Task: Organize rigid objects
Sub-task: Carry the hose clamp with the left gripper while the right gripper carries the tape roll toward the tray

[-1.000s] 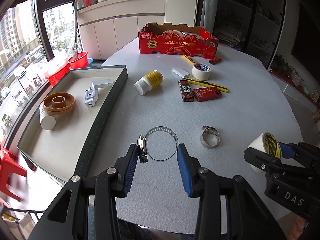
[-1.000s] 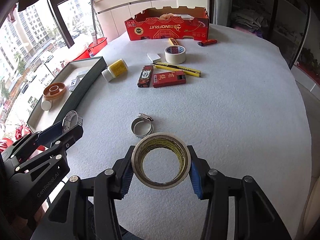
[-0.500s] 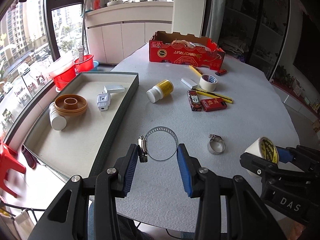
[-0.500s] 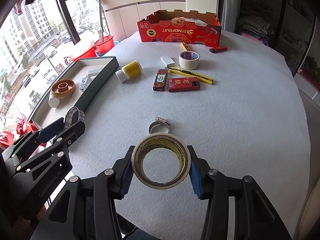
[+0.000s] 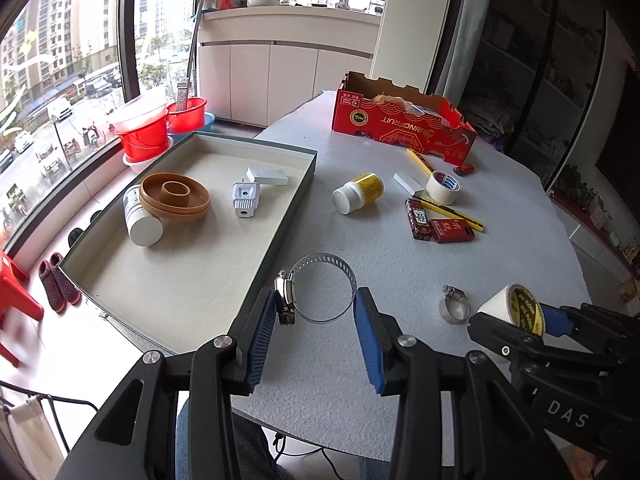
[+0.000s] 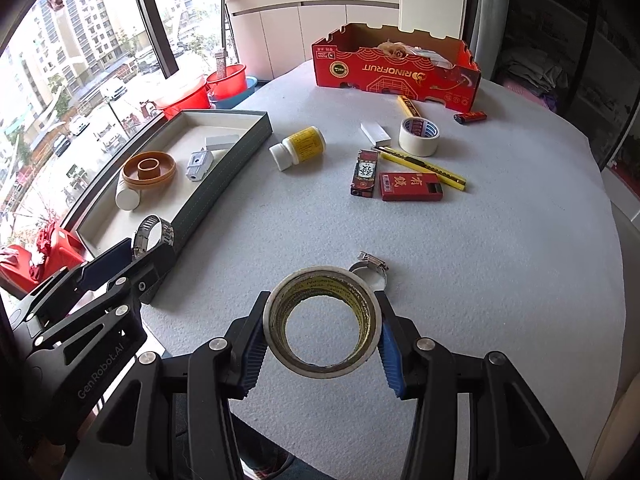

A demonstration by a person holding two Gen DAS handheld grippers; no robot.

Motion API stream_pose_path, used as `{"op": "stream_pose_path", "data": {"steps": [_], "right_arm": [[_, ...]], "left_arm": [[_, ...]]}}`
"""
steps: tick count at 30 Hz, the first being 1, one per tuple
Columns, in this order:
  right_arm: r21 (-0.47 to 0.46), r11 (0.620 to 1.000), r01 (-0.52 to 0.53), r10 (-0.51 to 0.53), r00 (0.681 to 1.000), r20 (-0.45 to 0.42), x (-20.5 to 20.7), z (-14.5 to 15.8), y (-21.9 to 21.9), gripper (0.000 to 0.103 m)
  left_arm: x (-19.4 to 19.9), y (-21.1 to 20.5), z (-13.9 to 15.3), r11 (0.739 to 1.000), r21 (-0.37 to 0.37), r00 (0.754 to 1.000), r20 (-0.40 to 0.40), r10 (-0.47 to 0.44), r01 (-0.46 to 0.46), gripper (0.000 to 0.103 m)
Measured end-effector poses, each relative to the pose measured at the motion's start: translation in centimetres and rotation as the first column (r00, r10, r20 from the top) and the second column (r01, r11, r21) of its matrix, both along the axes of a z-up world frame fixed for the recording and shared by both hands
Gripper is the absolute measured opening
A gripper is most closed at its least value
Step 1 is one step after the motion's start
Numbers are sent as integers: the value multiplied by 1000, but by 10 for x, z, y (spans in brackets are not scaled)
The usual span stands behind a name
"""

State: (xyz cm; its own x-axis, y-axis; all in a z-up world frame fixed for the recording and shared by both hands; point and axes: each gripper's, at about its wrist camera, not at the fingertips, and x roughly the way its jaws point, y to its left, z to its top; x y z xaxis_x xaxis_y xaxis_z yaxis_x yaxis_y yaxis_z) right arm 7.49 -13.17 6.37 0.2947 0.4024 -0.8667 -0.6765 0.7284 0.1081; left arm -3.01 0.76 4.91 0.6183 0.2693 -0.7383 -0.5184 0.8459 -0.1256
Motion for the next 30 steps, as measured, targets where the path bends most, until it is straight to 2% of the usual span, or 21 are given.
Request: {"op": "stream_pose_path", "data": {"steps": [3, 8, 18, 30], "right_arm": [[-3, 1000, -21, 21, 1000, -4, -3, 0, 11, 50], [-14, 998, -58, 58, 998, 0, -7, 1, 30, 50], [-9, 993, -118, 119, 993, 11, -4, 12, 74, 50], [9, 974, -225, 225, 974, 6, -10, 15, 130, 50]], "left_arm": [[-4, 10, 0, 1000, -6, 1000, 7, 27, -27, 43], [-11, 28, -3, 996, -58, 998, 13, 62, -61, 43], [-23, 69, -5, 985, -88, 989, 12, 150, -148, 43], [-47, 138, -7, 942, -60, 944, -28, 328, -330, 43]]}}
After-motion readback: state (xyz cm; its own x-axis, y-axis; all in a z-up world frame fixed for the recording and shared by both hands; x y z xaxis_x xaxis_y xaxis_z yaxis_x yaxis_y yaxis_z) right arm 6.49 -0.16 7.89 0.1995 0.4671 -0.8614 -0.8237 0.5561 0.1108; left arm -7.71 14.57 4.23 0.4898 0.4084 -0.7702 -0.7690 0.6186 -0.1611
